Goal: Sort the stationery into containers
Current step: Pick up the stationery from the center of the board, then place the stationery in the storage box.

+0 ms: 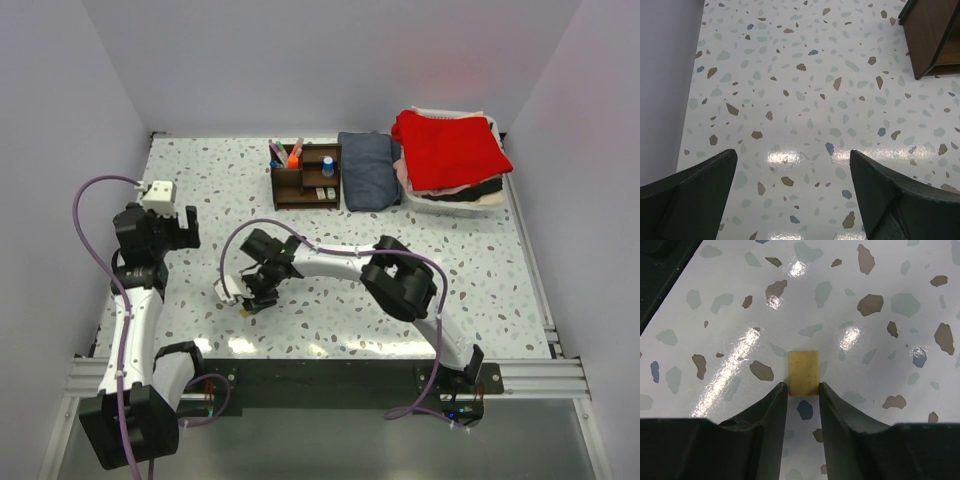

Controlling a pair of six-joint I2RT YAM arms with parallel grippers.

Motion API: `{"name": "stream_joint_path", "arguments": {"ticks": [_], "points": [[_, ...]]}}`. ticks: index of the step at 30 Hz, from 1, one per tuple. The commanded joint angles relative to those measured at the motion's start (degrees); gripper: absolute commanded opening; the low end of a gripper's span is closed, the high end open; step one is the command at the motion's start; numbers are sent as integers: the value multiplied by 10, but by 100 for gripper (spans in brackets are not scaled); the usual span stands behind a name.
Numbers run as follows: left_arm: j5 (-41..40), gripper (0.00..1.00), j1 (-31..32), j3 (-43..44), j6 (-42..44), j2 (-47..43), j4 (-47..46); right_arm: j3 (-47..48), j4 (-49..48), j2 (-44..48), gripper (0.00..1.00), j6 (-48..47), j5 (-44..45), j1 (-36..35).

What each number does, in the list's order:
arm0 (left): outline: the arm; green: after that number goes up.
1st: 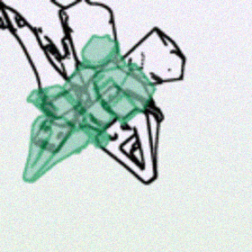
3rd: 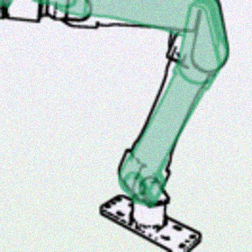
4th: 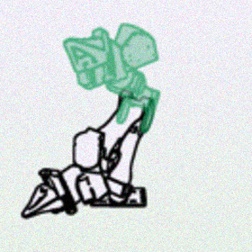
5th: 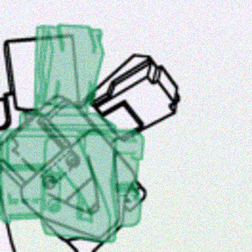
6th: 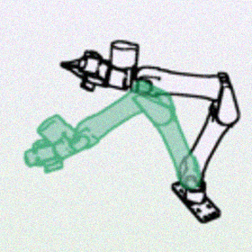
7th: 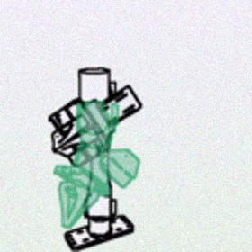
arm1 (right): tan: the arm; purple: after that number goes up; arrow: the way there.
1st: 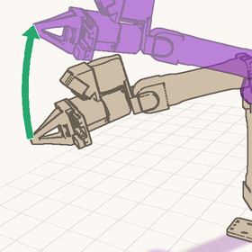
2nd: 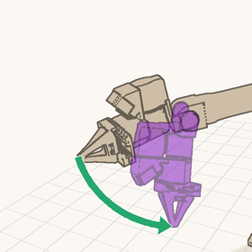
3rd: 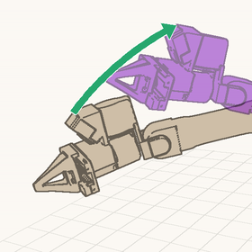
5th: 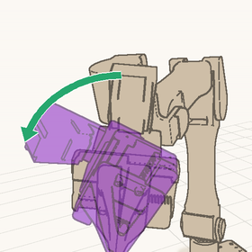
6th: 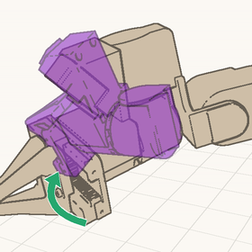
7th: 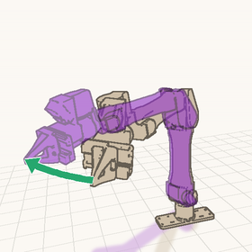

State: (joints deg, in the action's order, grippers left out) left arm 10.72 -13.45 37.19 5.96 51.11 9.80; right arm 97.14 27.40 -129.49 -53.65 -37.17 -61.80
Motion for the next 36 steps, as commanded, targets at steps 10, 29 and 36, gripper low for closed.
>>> {"name": "stream_joint_path", "arguments": {"ticks": [10, 29, 36], "points": [[33, 100, -1, 40, -19, 35, -37, 60, 42, 28, 19, 146, 0, 22], [69, 100, -1, 165, -55, 200, -143, -47, -125, 179, 7, 637, 334, 186], [69, 100, -1, 177, -72, 225, -148, 4, -90, 137, 0, 697, 428, 209]]}}
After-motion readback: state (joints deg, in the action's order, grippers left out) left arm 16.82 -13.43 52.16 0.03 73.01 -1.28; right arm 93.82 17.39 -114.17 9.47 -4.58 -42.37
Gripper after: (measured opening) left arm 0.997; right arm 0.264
